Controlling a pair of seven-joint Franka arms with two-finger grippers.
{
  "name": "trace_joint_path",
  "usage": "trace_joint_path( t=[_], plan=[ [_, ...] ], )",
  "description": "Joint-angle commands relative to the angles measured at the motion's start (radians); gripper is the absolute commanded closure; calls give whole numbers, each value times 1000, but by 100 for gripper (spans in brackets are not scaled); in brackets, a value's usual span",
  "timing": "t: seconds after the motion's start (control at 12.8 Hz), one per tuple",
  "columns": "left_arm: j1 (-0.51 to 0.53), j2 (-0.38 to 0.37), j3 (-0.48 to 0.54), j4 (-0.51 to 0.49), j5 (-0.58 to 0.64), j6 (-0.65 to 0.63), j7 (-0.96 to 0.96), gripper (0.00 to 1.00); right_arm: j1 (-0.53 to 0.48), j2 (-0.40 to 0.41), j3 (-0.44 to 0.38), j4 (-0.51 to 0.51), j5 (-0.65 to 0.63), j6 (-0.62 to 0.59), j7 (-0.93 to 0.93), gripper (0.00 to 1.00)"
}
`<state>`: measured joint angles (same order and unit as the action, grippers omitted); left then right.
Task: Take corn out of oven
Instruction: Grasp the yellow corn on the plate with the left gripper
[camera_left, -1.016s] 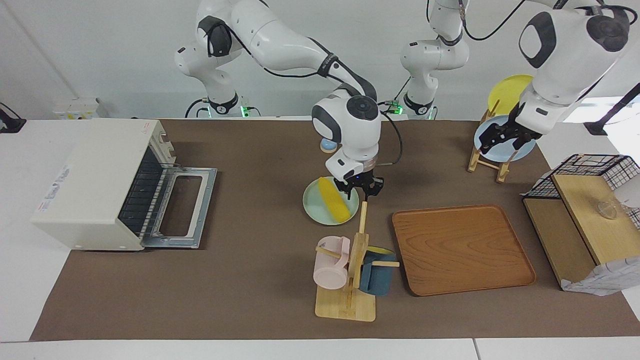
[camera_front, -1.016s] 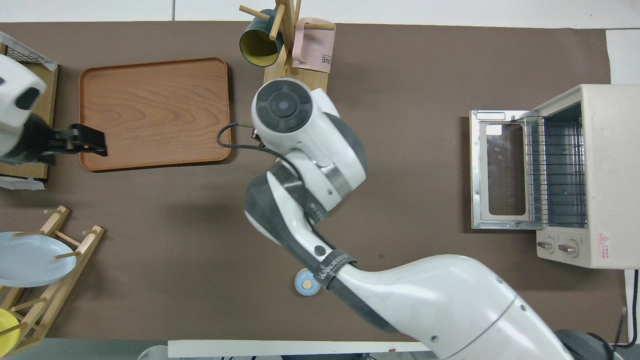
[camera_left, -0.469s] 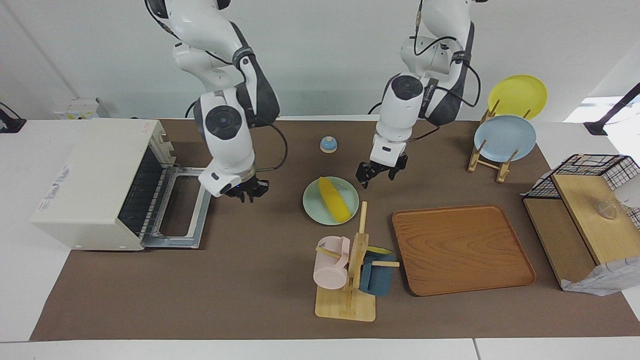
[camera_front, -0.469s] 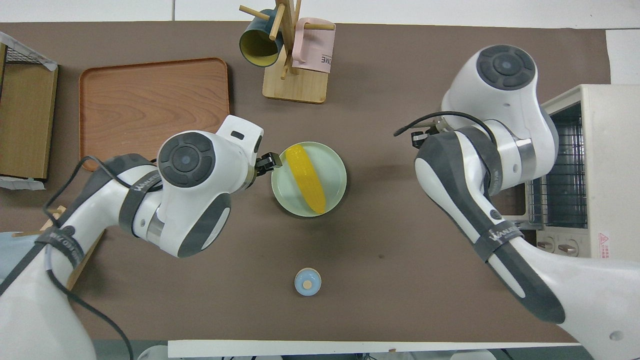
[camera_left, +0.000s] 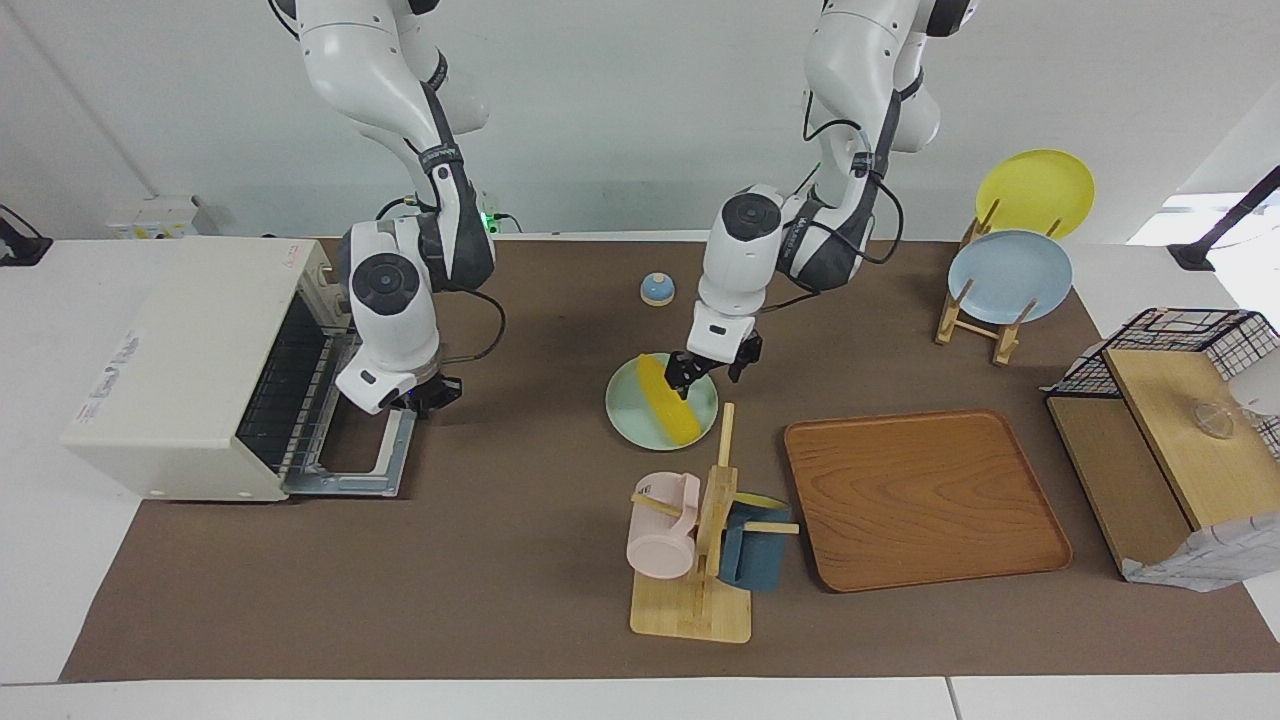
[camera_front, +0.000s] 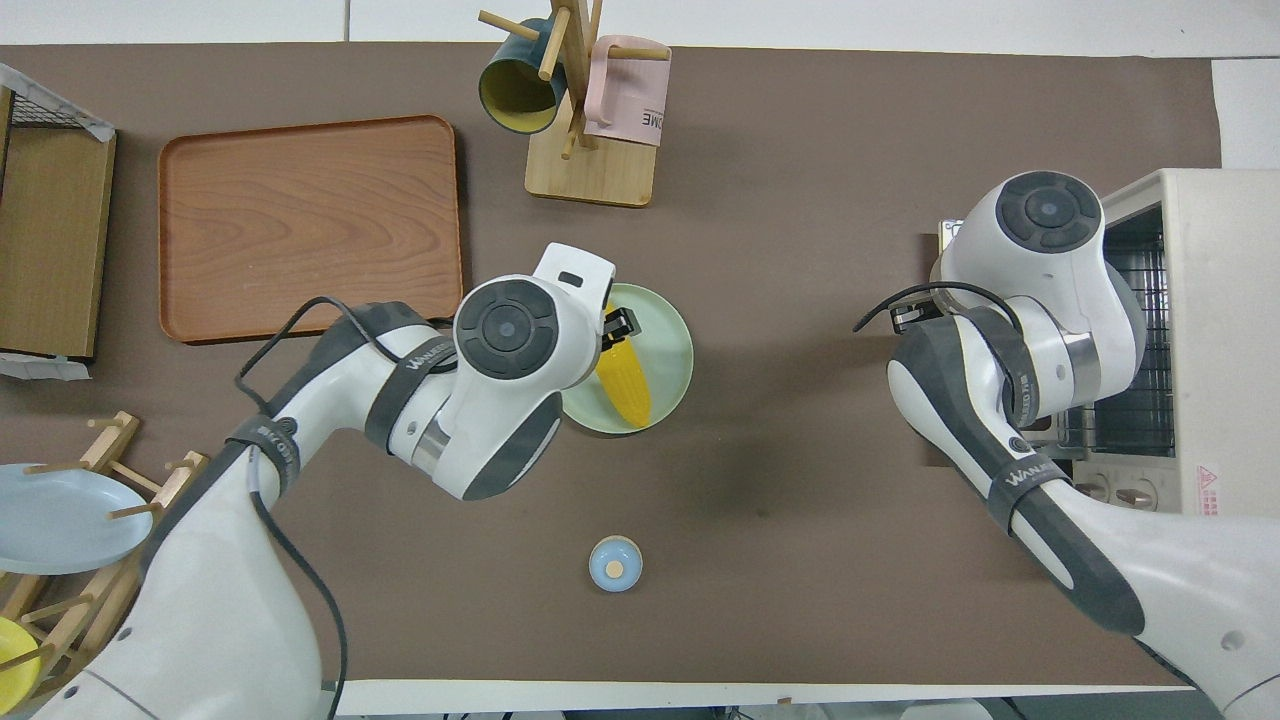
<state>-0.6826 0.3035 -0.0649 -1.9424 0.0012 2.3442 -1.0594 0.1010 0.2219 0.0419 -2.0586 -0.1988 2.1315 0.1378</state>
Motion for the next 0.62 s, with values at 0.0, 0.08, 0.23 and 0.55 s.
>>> trace_joint_path(
  t=[0.0,0.08,0.23,0.55],
  plan=[
    [-44,126,20,109,14,9,-63,31,-23,-1,15,-15,-17,21,-7,100],
    [-61,126,22,106,16,-8,-115,99,-26,2,15,-20,-17,31,-7,100],
    [-54,125,23,128,45,-49,-125,100,-26,10,15,-37,-17,79,-7,100],
    [-14,68,137,234,105,-288,-82,100,-27,20,15,-38,-17,96,-12,99]
  ],
)
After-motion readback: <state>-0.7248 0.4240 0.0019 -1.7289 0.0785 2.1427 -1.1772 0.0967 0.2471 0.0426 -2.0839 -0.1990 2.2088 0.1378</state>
